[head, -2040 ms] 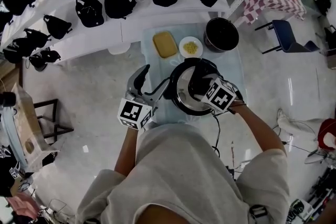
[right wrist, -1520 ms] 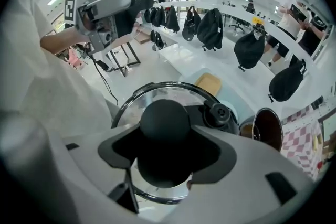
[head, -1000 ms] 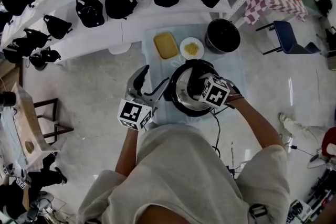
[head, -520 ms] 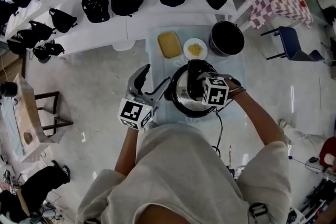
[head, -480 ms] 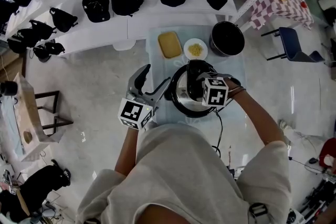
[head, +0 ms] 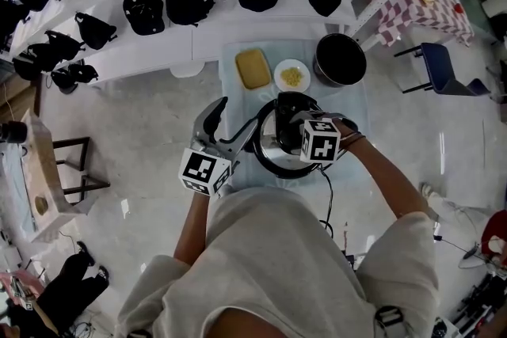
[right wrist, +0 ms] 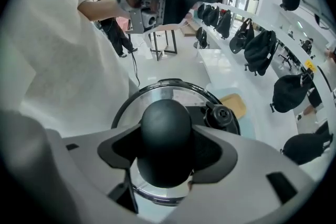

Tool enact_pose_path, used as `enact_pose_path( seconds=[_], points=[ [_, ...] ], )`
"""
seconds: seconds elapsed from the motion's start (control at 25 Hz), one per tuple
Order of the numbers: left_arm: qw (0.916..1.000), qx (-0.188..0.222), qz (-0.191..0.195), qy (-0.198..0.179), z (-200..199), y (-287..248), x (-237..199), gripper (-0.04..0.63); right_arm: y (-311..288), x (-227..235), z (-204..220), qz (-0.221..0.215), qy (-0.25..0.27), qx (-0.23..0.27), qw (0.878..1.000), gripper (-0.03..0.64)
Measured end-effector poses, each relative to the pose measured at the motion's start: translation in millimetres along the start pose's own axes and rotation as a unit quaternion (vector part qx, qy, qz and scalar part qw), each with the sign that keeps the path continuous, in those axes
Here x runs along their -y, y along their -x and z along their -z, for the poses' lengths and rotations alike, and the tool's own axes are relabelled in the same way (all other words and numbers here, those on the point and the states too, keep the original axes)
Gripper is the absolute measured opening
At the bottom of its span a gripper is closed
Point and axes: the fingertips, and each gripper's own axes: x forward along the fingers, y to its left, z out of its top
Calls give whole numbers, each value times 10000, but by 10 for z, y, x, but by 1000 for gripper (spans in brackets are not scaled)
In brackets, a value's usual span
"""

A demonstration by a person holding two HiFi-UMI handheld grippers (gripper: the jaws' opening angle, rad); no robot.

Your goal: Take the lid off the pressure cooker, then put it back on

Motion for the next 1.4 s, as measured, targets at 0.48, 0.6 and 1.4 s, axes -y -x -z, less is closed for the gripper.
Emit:
enact_pose_path(
  seconds=[0.48, 0.6, 1.4],
  points=[
    [9999, -21, 105, -113, -18, -49, 62, 322, 465, 105, -238, 601, -637, 1025, 9909, 291],
    [9998, -38, 133, -124, -27, -62, 71, 322, 573, 165, -268, 861, -1020, 1455, 9803, 285],
    [9989, -77, 234, -396, -62, -127, 83, 26, 1782, 426, 250, 4434, -3868, 4093, 6974, 2]
  ],
)
